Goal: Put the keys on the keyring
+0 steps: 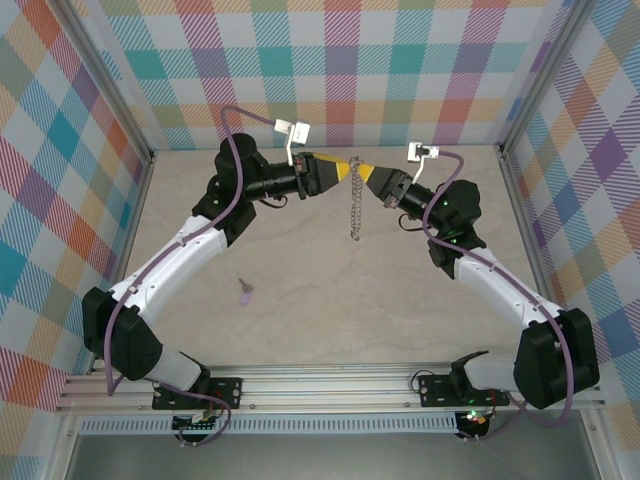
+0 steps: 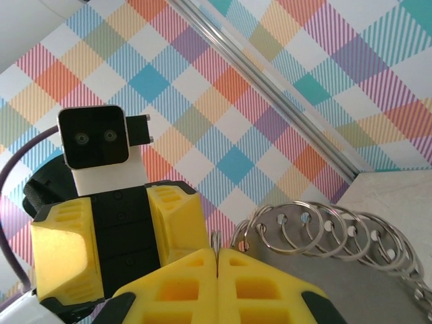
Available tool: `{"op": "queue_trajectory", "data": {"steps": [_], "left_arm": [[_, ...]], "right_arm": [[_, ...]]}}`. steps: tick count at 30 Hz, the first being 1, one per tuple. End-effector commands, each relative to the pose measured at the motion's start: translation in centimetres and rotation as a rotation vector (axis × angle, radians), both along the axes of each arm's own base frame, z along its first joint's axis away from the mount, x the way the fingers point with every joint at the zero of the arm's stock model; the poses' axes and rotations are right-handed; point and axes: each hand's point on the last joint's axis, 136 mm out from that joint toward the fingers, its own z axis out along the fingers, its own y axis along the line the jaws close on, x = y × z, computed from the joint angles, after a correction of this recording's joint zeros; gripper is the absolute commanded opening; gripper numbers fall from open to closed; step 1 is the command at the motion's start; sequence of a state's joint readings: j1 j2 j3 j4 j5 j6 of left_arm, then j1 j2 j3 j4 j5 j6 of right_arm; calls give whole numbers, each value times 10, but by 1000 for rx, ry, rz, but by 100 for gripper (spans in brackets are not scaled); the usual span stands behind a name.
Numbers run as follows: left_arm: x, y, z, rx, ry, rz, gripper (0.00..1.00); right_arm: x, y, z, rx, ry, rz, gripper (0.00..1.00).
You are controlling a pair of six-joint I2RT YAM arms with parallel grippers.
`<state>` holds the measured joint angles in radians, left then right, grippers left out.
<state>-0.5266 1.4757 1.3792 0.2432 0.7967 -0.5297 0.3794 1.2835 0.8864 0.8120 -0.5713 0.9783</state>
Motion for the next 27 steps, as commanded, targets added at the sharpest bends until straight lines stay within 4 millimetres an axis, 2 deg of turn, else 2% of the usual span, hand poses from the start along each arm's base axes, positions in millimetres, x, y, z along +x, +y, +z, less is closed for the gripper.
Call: {"op": "queue_trajectory", "data": {"steps": [1, 11, 17, 27], "left_arm": [[-4, 1, 10, -31, -27, -34, 37], [1, -6, 0, -19, -8, -43, 37], [0, -12, 2, -25, -16, -55, 37], [-3, -20, 3, -34, -25, -70, 26]], "right_arm": [[-15, 0, 30, 51, -102, 42, 0], [-16, 1, 32, 67, -101, 62, 0], [-16, 2, 32, 74, -98, 70, 0], [-14, 3, 27, 75, -79, 75, 0]]}}
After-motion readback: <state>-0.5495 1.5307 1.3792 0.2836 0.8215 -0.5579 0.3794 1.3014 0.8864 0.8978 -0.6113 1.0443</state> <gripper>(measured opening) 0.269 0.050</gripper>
